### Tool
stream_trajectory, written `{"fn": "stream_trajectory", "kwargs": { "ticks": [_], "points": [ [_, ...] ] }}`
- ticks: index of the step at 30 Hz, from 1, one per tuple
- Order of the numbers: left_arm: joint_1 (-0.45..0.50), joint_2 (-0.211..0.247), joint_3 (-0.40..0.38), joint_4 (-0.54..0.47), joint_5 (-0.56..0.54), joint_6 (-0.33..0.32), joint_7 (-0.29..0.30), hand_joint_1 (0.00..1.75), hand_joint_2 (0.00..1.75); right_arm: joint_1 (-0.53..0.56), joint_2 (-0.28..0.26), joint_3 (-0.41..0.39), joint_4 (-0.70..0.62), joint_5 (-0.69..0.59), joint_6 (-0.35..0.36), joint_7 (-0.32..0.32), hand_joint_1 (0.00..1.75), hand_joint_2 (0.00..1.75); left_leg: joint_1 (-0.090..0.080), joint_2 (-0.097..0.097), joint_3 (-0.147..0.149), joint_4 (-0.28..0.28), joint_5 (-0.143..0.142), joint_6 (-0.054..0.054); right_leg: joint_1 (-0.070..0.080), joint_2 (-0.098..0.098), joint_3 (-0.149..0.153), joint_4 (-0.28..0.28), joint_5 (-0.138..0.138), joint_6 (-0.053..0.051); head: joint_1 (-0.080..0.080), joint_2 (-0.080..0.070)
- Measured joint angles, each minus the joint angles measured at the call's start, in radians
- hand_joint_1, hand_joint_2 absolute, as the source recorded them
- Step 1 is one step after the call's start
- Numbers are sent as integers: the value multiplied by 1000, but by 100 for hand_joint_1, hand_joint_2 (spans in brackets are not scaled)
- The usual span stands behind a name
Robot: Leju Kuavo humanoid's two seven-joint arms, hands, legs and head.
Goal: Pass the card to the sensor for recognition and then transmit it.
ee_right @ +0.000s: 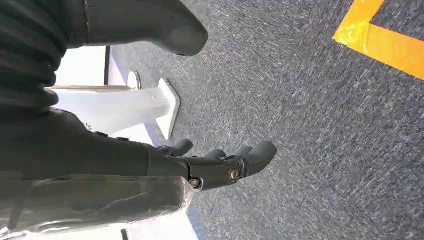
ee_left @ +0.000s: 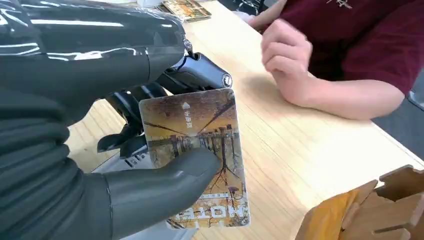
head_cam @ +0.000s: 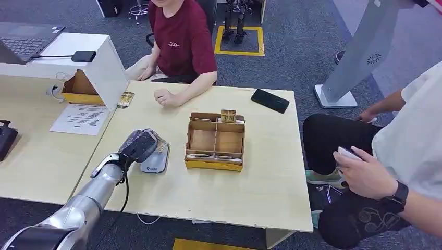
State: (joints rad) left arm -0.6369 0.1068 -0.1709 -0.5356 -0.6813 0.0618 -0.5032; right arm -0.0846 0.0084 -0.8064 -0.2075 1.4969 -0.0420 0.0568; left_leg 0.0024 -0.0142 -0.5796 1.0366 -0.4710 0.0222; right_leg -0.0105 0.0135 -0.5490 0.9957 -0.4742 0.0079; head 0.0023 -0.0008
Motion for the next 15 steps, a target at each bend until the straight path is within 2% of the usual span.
{"fn": "stream_trajectory", "kwargs": {
  "ticks": [15],
  "points": [
    [-7, 7, 0, 30, 8, 18, 6, 175, 175, 0, 0, -5, 0, 6, 0, 0, 0, 175, 0, 0, 0, 0, 0, 0, 0, 0, 0, 0, 0, 0, 0, 0]
  ]
}}
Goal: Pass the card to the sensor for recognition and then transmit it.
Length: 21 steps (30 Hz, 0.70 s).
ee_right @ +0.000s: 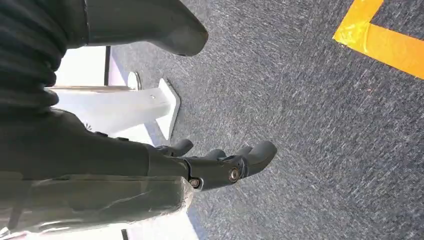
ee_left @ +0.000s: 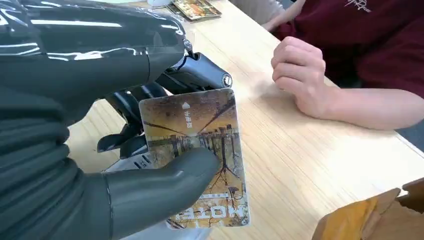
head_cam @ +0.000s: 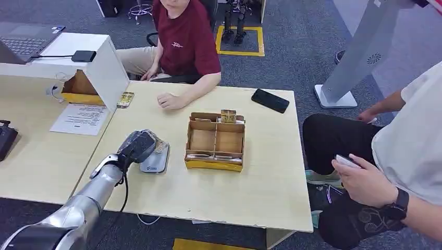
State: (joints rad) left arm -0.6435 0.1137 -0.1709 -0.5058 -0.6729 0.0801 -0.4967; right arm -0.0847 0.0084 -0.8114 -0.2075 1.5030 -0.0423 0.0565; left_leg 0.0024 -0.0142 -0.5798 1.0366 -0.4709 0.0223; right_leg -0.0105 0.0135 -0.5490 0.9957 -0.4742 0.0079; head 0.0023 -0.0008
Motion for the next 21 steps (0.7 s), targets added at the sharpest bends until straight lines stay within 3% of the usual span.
{"fn": "stream_trajectory", "kwargs": {
  "ticks": [13, 21],
  "points": [
    [-2, 20, 0, 9, -8, 2, 3, 175, 175, 0, 0, -12, 0, 2, 0, 0, 0, 175, 0, 0, 0, 0, 0, 0, 0, 0, 0, 0, 0, 0, 0, 0],
    [-12, 18, -19, 35, -161, 73, 100, 175, 175, -1, 0, -16, 0, 4, -2, -2, 0, 175, 0, 0, 0, 0, 0, 0, 0, 0, 0, 0, 0, 1, 0, 0]
  ]
}}
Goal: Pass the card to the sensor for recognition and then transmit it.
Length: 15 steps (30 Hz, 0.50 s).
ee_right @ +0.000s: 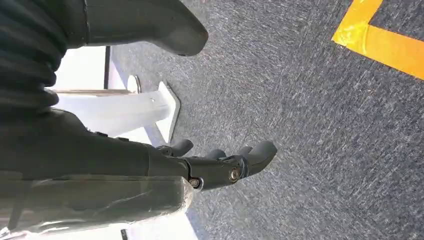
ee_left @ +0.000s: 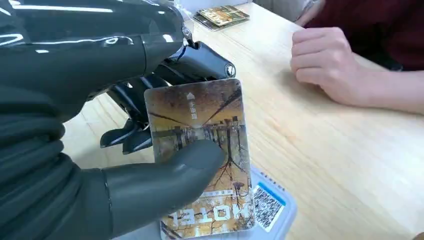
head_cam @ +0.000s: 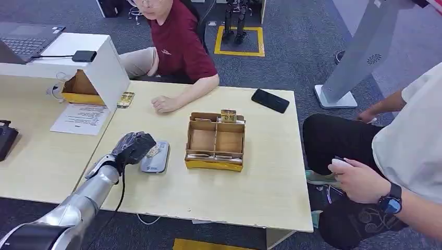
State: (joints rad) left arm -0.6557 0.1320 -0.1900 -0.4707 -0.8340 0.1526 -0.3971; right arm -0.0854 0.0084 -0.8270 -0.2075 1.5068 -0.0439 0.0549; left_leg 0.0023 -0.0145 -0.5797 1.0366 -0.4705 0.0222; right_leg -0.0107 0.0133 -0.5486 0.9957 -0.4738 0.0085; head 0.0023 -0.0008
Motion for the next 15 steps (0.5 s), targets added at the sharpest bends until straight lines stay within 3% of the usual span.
{"fn": "stream_trajectory", "kwargs": {
  "ticks": [15],
  "points": [
    [-23, -14, -50, 37, -75, 3, 40, 175, 175, -1, 0, -3, 0, 1, -6, -3, 0, 175, 0, 0, 0, 0, 2, 1, 0, 0, 0, 0, 2, 0, 0, 0]
  ]
}}
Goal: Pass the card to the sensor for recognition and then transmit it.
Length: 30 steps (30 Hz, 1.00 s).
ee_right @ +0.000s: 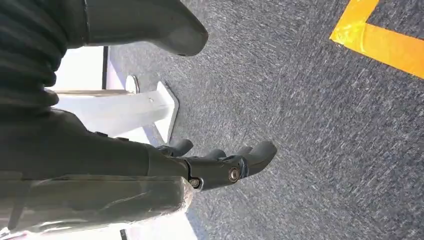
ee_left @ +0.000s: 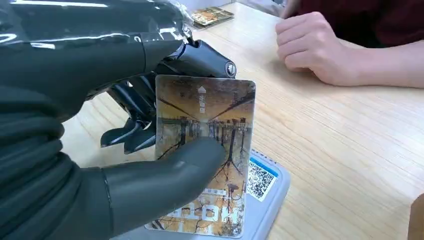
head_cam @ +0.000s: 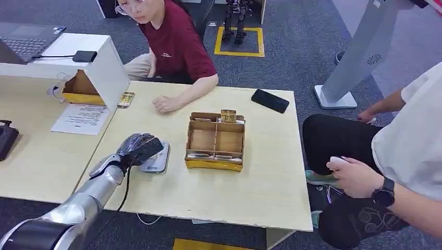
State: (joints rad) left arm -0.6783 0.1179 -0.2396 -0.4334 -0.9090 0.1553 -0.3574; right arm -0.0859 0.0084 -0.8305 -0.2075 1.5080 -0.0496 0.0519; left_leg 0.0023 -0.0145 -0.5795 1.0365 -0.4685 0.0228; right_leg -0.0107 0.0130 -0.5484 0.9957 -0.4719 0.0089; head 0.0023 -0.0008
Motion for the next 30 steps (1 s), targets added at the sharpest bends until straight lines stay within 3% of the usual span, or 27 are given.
{"fn": "stream_trajectory", "kwargs": {
  "ticks": [14, 17, 21, 24, 27, 30],
  "points": [
    [-6, -36, -48, 18, -53, 1, 29, 175, 175, -1, 0, 0, 0, 2, -3, -9, 0, 175, -1, -1, 0, 0, 1, 1, -1, -2, 1, 0, 1, 1, 0, 0],
    [-2, -45, -47, 18, -4, 31, -31, 175, 175, -1, 0, 0, 0, 3, -5, -9, 0, 175, -1, -1, 0, 0, 1, 2, -1, -2, 1, 0, 1, 2, 0, 0],
    [4, -51, -46, 18, 30, 49, -66, 175, 175, -1, 0, 0, 0, 3, -6, -9, 0, 175, -1, -1, 0, 0, 1, 2, -1, -2, 1, 0, 2, 2, 0, 0],
    [14, -60, -20, 17, 133, 46, -142, 175, 175, -1, 0, 0, 0, 3, -5, -9, 0, 175, -1, -1, 0, 0, 2, 2, -1, -2, 1, 0, 2, 2, 0, 0],
    [29, -72, 58, -7, 306, 4, -242, 175, 175, -1, 0, 0, 0, 4, -4, -8, 0, 175, -1, -1, -1, 0, 3, 2, -1, -1, -1, 0, 3, 2, 0, 0],
    [32, -88, 153, -56, 426, -39, -265, 175, 175, -2, 0, 0, 0, 5, -4, -8, 0, 175, -1, -1, -4, 0, 3, 3, -1, -1, -3, 0, 3, 2, 0, 0]
  ]
}}
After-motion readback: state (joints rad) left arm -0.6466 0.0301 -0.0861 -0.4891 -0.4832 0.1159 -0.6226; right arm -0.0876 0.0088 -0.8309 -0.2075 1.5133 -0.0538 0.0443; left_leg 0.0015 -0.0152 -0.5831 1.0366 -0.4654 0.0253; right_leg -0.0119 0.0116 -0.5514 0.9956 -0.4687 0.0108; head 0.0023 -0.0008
